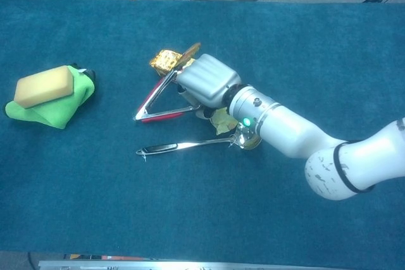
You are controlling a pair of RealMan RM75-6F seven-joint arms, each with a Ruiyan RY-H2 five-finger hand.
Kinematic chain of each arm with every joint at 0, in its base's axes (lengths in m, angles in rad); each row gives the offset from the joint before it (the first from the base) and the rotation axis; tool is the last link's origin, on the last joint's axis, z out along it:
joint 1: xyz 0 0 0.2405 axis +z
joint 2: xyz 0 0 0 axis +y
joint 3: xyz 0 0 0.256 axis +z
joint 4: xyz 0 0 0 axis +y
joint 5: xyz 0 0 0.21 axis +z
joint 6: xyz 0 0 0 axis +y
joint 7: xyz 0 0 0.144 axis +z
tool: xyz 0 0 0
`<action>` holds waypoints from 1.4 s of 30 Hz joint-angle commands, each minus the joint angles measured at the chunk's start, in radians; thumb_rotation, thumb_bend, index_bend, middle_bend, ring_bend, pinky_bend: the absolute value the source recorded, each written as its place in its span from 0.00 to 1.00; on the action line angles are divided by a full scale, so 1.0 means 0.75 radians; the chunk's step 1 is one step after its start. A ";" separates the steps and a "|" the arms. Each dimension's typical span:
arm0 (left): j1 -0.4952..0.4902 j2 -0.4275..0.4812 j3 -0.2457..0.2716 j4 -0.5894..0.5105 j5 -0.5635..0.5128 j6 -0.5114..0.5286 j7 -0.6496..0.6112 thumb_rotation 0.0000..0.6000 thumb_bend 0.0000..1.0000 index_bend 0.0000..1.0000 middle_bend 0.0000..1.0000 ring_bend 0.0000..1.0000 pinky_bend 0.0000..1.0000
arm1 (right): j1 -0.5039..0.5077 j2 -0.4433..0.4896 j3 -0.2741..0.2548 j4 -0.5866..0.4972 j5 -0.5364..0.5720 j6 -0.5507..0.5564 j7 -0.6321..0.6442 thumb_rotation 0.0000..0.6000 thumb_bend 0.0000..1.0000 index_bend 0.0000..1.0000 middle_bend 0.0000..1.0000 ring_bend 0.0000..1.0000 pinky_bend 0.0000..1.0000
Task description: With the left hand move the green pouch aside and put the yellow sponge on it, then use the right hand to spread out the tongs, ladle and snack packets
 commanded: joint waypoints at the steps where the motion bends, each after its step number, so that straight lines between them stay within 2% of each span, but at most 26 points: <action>1: -0.003 0.001 -0.001 -0.003 -0.008 -0.009 0.007 1.00 0.27 0.00 0.00 0.00 0.15 | -0.021 0.051 0.007 -0.063 -0.046 0.012 0.052 1.00 0.20 0.71 0.61 0.65 0.80; 9: -0.019 -0.004 -0.010 -0.015 -0.030 -0.035 0.040 1.00 0.27 0.00 0.00 0.00 0.15 | -0.097 0.235 -0.050 -0.277 -0.208 0.042 0.203 1.00 0.20 0.71 0.61 0.65 0.80; 17: -0.038 -0.015 -0.019 -0.033 -0.043 -0.060 0.078 1.00 0.27 0.00 0.00 0.00 0.15 | -0.163 0.353 -0.109 -0.396 -0.398 0.081 0.341 1.00 0.20 0.71 0.62 0.65 0.80; 25: -0.043 -0.014 -0.021 -0.053 -0.059 -0.067 0.112 1.00 0.27 0.00 0.00 0.00 0.15 | -0.220 0.424 -0.141 -0.462 -0.548 0.127 0.462 1.00 0.20 0.70 0.62 0.65 0.80; 36: -0.051 -0.012 -0.022 -0.080 -0.066 -0.074 0.154 1.00 0.27 0.00 0.00 0.00 0.15 | -0.273 0.486 -0.217 -0.503 -0.671 0.087 0.596 1.00 0.20 0.71 0.62 0.65 0.80; 42: -0.053 -0.005 -0.023 -0.098 -0.075 -0.076 0.178 1.00 0.27 0.00 0.00 0.00 0.15 | -0.303 0.512 -0.228 -0.522 -0.721 0.099 0.692 1.00 0.20 0.70 0.62 0.65 0.80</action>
